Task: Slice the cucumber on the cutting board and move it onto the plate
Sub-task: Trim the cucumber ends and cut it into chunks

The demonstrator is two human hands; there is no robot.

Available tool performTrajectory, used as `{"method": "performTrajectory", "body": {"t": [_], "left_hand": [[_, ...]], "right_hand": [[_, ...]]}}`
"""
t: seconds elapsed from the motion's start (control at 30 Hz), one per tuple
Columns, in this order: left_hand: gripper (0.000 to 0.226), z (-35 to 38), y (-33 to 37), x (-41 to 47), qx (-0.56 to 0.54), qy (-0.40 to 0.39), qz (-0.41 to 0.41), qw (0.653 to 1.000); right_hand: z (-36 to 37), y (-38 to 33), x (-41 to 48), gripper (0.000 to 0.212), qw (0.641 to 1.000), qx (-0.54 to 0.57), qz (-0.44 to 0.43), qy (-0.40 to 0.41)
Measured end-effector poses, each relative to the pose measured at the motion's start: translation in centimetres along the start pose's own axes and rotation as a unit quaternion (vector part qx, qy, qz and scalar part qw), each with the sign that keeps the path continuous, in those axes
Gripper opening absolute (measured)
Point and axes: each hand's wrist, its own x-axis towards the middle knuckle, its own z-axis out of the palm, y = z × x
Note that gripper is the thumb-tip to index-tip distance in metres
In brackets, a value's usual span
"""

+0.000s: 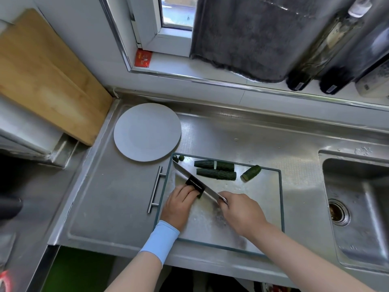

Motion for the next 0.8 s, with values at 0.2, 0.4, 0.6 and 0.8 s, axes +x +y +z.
{"method": "performTrajectory", "body": {"t": [0.2,0.4,0.6,0.8], "left_hand": [[0.023,0.0,0.0,0.3,0.004,0.024,0.021,0.999],[0.022,-0.1,0.0,0.4,-0.006,0.027,0.022,0.999],[0.02,-0.2,0.0,0.5,-0.015,0.037,0.023,0.999],[0.023,-0.2,0.1,0.5,-0.019,0.036,0.017,0.999]], "right_hand": [[-0.5,-1.7,-0.4,0.022,1.0,-0.011,-0.02,0.014],[-0.6,-2.3,-0.8,0.023,1.0,-0.026,-0.01,0.008],[-0.9,-2.2,-1.3,0.022,1.0,-0.027,0.001,0.001],[-1.2,-2.2,-1.4,0.023,0.999,-0.04,-0.004,-0.002]]}}
